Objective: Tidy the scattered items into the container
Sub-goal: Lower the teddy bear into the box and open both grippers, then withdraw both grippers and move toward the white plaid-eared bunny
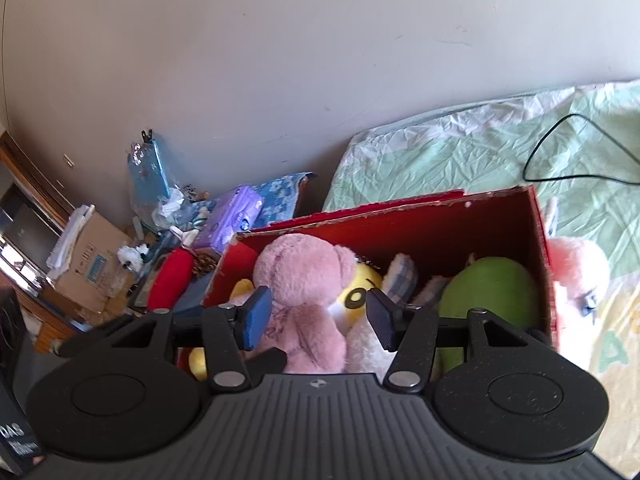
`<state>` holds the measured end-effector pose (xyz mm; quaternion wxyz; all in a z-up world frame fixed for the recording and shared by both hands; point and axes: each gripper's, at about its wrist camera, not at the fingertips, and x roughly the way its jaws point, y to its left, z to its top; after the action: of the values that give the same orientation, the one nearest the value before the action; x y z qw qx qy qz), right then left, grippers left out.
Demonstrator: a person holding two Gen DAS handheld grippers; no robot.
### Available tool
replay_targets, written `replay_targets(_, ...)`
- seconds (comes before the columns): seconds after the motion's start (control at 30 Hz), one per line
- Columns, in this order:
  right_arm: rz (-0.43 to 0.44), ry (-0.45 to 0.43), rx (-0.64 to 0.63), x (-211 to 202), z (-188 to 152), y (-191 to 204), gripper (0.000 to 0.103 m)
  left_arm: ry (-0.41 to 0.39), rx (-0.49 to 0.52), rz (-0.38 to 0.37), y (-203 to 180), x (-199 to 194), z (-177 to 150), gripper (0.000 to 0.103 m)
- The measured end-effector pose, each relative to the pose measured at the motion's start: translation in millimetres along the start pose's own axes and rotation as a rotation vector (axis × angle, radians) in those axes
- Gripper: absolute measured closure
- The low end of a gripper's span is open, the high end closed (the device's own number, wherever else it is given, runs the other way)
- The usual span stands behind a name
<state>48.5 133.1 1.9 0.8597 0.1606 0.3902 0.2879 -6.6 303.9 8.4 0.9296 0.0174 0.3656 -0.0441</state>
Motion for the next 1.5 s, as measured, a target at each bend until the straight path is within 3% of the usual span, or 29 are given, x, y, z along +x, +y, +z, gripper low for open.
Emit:
replay_targets(0.37, -0.016, -0.024, 0.032, -25.1, 0.6, -26.8, 0.046, 0.019, -0.004, 0.072, -24.5, -7.7, 14.5, 0.003)
replay_targets(0.77, 0.017, -0.030, 0.050, -74.7, 9.3, -74.5, 0.046, 0.019, -0.022, 0.077, -80.2, -12.4, 26.9, 0.000)
replay_targets(1.27, -0.031, -0.037, 0.123, -130.9, 12.4, -174.1, 0.045, 0.030, 0.008, 0.010, -169.1, 0.3, 35.0, 0.000)
replay_targets(1.5, -0.070, 0.062, 0.149, -129.0, 14.1, -226.8, 0.041, -0.023, 0.075, -0.169, -217.7, -4.0, 25.1, 0.001)
